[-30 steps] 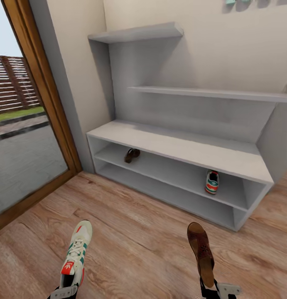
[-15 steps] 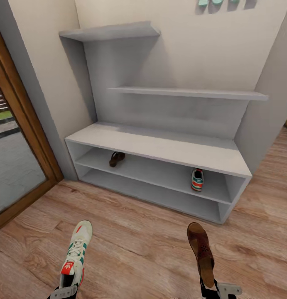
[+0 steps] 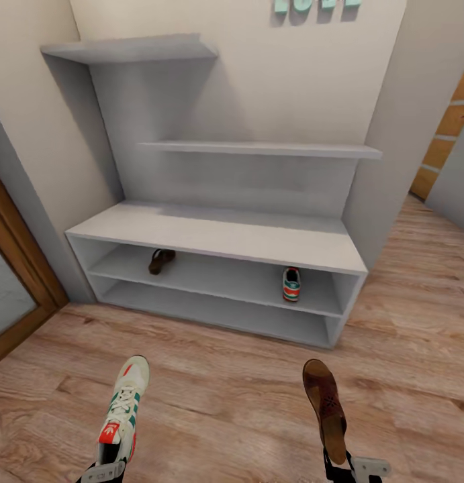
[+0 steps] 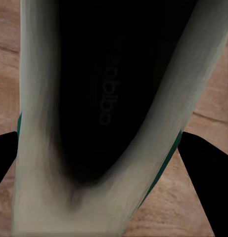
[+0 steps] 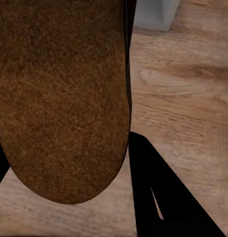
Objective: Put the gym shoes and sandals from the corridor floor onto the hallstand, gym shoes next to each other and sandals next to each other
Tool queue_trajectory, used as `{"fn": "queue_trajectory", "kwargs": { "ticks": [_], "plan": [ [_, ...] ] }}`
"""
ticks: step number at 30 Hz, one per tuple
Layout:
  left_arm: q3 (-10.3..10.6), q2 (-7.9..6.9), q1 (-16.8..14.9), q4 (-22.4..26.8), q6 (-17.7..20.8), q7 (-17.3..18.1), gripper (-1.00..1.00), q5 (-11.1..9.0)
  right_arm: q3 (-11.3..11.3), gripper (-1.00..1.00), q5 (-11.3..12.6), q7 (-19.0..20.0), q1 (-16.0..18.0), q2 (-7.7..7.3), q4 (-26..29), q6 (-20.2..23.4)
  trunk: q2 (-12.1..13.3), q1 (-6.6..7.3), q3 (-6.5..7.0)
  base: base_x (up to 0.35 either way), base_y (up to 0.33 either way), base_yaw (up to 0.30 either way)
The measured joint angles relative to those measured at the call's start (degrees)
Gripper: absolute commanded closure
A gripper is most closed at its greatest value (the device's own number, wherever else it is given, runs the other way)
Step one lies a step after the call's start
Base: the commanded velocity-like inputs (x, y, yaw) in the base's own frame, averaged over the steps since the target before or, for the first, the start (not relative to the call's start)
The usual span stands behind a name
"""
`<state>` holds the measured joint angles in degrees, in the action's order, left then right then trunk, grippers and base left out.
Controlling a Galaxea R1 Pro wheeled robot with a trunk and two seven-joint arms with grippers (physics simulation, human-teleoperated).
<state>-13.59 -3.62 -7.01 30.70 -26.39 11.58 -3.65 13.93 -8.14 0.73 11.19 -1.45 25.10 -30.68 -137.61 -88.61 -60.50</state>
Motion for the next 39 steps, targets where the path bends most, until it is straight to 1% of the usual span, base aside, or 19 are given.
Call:
{"fn": "queue_trajectory", "kwargs": {
  "ticks": [12,25,35,39],
  "plan": [
    [0.0,0.0,0.0,0.0,0.0,0.0,1.0,-0.1,0.0,1.0,0.0,0.0,0.0,0.0,0.0,0.0,0.0,0.0,0.0,0.0,0.017,-0.271],
    [0.0,0.0,0.0,0.0,0.0,0.0,1.0,-0.1,-0.1,1.0,-0.1,0.0,0.0,0.0,0.0,0.0,0.0,0.0,0.0,0.0,0.242,-0.271],
    [0.0,0.0,0.0,0.0,0.0,0.0,1.0,0.0,0.0,1.0,0.0,0.0,0.0,0.01,0.0,0.0,0.0,0.0,0.0,0.0,0.021,-0.267],
    [0.0,-0.01,0.0,0.0,0.0,0.0,1.0,0.0,0.0,1.0,0.0,0.0,0.0,0.03,0.1,0.0,0.0,0.0,0.0,0.0,0.0,-0.036]
  ]
}}
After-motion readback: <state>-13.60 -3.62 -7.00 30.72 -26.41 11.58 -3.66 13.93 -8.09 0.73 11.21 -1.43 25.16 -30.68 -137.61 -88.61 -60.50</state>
